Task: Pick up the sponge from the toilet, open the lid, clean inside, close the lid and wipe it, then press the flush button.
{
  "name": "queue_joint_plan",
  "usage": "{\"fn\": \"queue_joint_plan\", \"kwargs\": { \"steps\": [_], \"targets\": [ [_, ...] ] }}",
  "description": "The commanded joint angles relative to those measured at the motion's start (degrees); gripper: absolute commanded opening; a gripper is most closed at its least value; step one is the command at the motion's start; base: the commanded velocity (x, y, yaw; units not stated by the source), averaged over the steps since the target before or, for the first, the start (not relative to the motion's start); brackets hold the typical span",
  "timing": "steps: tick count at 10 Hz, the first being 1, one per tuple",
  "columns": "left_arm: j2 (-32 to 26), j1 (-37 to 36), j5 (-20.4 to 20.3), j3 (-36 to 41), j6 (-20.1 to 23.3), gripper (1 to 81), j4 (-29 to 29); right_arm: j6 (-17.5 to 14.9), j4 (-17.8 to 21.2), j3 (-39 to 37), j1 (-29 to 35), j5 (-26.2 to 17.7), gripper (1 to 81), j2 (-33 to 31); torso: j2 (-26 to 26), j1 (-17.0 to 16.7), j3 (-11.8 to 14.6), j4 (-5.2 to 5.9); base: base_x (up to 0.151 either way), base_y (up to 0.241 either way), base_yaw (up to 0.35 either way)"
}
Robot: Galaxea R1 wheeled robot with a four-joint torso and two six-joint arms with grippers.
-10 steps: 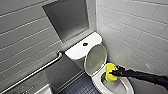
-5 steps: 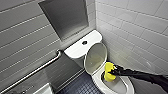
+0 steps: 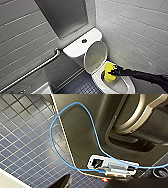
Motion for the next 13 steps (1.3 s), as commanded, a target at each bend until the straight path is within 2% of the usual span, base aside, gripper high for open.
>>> {"fn": "queue_joint_plan", "kwargs": {
  "steps": [1, 5, 10, 13],
  "targets": [
    [-0.8, 1.9, 4.8, -0.1, 0.3, 81.1, -0.5, -0.3, -0.7, 1.3, 8.6, -1.8, 1.0, -0.5, 0.2, -0.1, 0.0, 0.0, 0.0, 0.0, 0.0],
    [-0.6, 1.9, 4.7, -0.1, 0.3, 81.1, -0.5, -0.2, -2.0, 1.2, 10.4, -4.4, 1.0, 1.6, -1.7, 0.9, 0.0, 0.0, 0.0, 0.0, 0.0],
    [-0.9, 2.0, 4.8, -0.1, 0.3, 81.1, -0.6, -0.2, -2.5, -5.6, 5.5, -3.3, 1.0, 3.8, -1.7, 0.9, 0.0, 0.0, 0.0, 0.0, 0.0],
    [-0.7, 2.1, 4.8, -0.1, 0.3, 81.1, -0.5, 0.0, -2.0, -4.2, 5.7, -3.2, 1.0, 1.2, -1.7, 0.9, 0.0, 0.0, 0.0, 0.0, 0.0]
  ]
}}
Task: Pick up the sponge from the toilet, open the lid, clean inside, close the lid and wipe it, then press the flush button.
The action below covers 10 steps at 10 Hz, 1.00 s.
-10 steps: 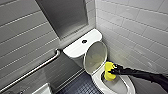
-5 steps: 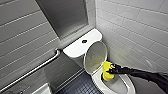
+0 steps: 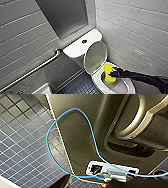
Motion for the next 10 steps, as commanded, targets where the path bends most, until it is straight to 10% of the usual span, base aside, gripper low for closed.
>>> {"fn": "queue_joint_plan", "kwargs": {
  "steps": [1, 10],
  "targets": [
    [-0.9, 2.1, 4.9, -0.1, 0.3, 81.1, -0.5, 0.1, 0.8, 6.4, 7.2, -1.9, 1.0, -4.7, 0.0, 0.0, 0.0, 0.0, 0.0, 0.0, 0.0],
    [-0.3, 2.1, 4.9, -0.1, 0.3, 81.1, -0.4, 0.1, 2.5, 16.6, 0.5, 6.7, 1.0, -14.8, 0.0, 0.0, 0.0, 0.0, 0.0, 0.0, 0.0]
  ]
}}
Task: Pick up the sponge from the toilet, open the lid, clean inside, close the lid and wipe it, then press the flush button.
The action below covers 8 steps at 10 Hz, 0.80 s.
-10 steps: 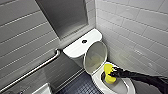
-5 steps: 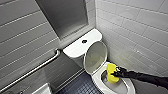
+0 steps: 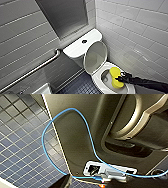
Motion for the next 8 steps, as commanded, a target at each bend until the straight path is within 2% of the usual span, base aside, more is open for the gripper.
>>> {"fn": "queue_joint_plan", "kwargs": {
  "steps": [1, 4, 8],
  "targets": [
    [-0.8, 2.1, 4.9, -0.1, 0.3, 81.1, -0.4, 0.1, 1.9, 5.3, 5.0, -0.3, 1.0, -4.0, 0.0, 0.0, 0.0, 0.0, 0.0, 0.0, 0.0],
    [-0.5, 2.1, 4.9, -0.1, 0.4, 81.1, -0.4, 0.1, 2.6, 12.0, 3.6, 2.6, 1.0, -9.4, 0.0, 0.0, 0.0, 0.02, 0.0, 0.0, 0.0],
    [-0.4, 2.1, 4.9, -0.1, 0.5, 81.1, -0.4, 0.1, 3.5, 14.3, -1.4, 7.7, 1.0, -12.0, 0.0, 0.0, 0.0, 0.02, 0.0, 0.0, 0.0]
  ]
}}
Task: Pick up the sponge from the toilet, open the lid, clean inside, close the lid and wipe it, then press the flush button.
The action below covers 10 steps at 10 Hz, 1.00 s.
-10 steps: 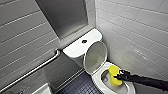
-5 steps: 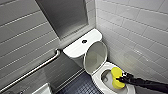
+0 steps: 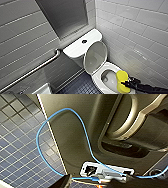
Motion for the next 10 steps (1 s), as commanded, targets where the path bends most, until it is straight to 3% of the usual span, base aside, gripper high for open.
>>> {"fn": "queue_joint_plan", "kwargs": {
  "steps": [1, 6, 10],
  "targets": [
    [-0.9, 2.1, 4.9, -0.1, 0.5, 81.1, -0.4, 0.1, 1.5, 3.6, 2.9, 0.4, 1.0, -2.6, 0.0, 0.0, 0.0, 0.0, 0.0, 0.0, 0.0],
    [-0.5, 2.1, 4.9, -0.1, 0.7, 81.1, -0.2, 0.1, 1.8, 12.3, -1.6, 7.1, 1.0, -8.9, 0.0, 0.0, 0.0, 0.0, 0.0, 0.0, 0.0],
    [-0.3, 2.1, 4.9, -0.1, 0.8, 81.1, 0.0, 0.0, 1.7, 16.7, -8.9, 13.8, 1.0, -10.9, 0.0, 0.0, 0.0, 0.02, 0.0, 0.0, 0.0]
  ]
}}
